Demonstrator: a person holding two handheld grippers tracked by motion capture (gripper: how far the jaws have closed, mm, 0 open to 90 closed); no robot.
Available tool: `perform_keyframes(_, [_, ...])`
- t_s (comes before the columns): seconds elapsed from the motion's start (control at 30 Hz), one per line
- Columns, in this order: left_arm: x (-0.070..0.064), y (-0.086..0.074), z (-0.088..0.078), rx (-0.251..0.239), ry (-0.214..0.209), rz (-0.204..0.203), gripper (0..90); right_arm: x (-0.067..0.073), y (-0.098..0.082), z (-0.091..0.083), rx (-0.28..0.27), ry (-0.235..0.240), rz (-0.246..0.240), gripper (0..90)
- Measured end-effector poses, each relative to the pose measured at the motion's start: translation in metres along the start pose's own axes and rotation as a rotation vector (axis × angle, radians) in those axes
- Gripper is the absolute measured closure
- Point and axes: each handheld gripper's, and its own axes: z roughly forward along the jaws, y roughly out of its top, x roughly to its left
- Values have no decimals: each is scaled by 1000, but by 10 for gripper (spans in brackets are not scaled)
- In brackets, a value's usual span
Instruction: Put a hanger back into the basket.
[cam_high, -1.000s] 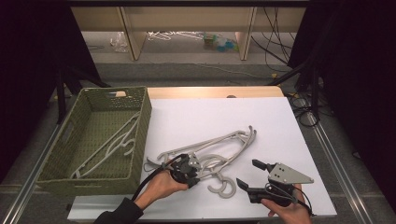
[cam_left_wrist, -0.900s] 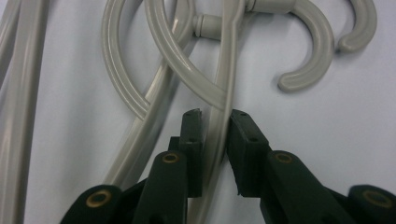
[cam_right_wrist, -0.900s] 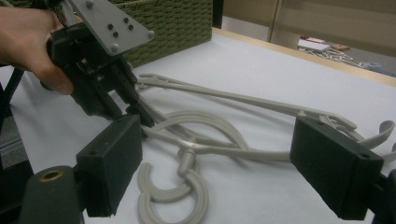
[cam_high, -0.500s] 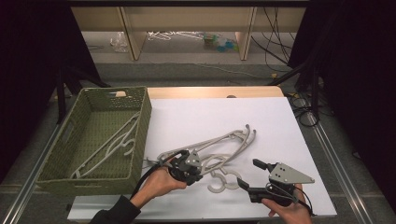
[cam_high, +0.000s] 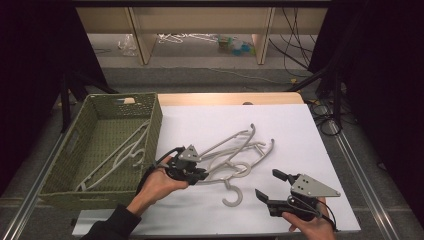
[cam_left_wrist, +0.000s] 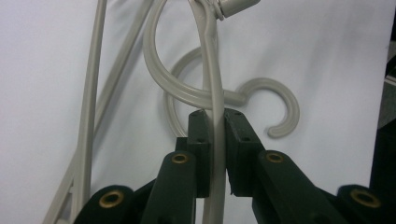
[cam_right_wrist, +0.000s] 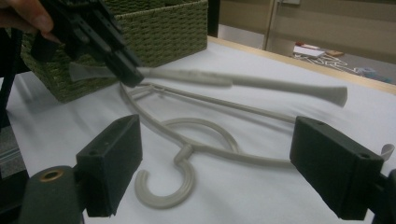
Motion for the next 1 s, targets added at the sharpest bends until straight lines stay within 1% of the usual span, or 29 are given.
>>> perform_keyframes(0.03, [2, 2, -7, -23, -4, -13, 813, 1, 1, -2, 32, -6, 15, 179])
perform_keyframes(0.07, [3, 4, -11, -47, -3, -24, 813, 1, 0, -1, 21, -6, 15, 178])
perform_keyframes(0.1, [3, 4, -11, -47, -3, -24, 813, 1, 0, -1, 21, -6, 15, 178])
perform_keyframes(0.13, [4, 5, -15, -64, -6, -37, 813, 2, 0, -1, 28, 1, 23, 178])
perform_keyframes(0.17, [5, 8, -22, -99, -13, -47, 813, 1, 0, -1, 26, -1, 24, 178])
perform_keyframes(0.2, [5, 8, -22, -99, -13, -47, 813, 1, 0, -1, 26, -1, 24, 178])
perform_keyframes(0.23, [6, 9, -26, -116, -17, -58, 813, 1, 0, 0, 17, -6, 24, 178])
perform_keyframes(0.27, [8, 11, -32, -145, -29, -72, 813, 1, -1, 0, 27, 2, 24, 178])
perform_keyframes(0.3, [8, 11, -32, -145, -29, -72, 813, 1, -1, 0, 27, 2, 24, 178])
perform_keyframes(0.33, [8, 12, -36, -155, -27, -67, 813, 1, -1, 0, 23, -4, 14, 178])
perform_keyframes(0.37, [8, 14, -44, -168, -17, -57, 813, 0, -1, 1, 20, -2, 6, 178])
perform_keyframes(0.4, [8, 14, -44, -168, -17, -57, 813, 0, -1, 1, 23, -2, 6, 177])
perform_keyframes(0.43, [7, 17, -50, -186, -20, -66, 813, 1, -1, 1, 23, -3, 7, 178])
perform_keyframes(0.47, [7, 17, -50, -186, -20, -66, 813, 1, -1, 1, 23, -3, 7, 178])
perform_keyframes(0.5, [7, 18, -54, -195, -19, -59, 813, 1, -1, 1, 25, 0, 7, 178])
perform_keyframes(0.53, [7, 21, -62, -210, -27, -45, 813, 1, -1, 1, 23, -3, 6, 178])
perform_keyframes(0.6, [5, 24, -69, -239, -27, -46, 813, 1, -1, 1, 23, -2, 6, 178])
perform_keyframes(0.63, [4, 25, -73, -248, -29, -53, 813, 1, -1, 1, 23, 1, 9, 178])
perform_keyframes(0.67, [4, 25, -73, -248, -29, -53, 813, 1, -1, 1, 23, 1, 9, 178])
perform_keyframes(0.7, [5, 27, -81, -265, -28, -55, 813, 0, -1, 1, 23, -3, 6, 177])
perform_keyframes(0.73, [5, 27, -81, -265, -28, -55, 813, 1, -1, 1, 35, 4, 25, 178])
perform_keyframes(0.77, [5, 28, -82, -276, -29, -57, 813, 1, -1, 1, 35, 4, 25, 178])
perform_keyframes(0.8, [6, 28, -86, -294, -24, -63, 813, 0, -1, 2, 25, -4, 5, 177])
perform_keyframes(0.87, [7, 29, -89, -294, -22, -65, 813, 0, -1, 2, 23, -2, 5, 177])
perform_keyframes(0.93, [8, 31, -97, -325, -24, -66, 814, 0, -1, 3, 20, -1, 5, 178])
perform_keyframes(1.0, [8, 31, -100, -332, -23, -67, 813, 1, -2, 2, 24, -4, 7, 178])
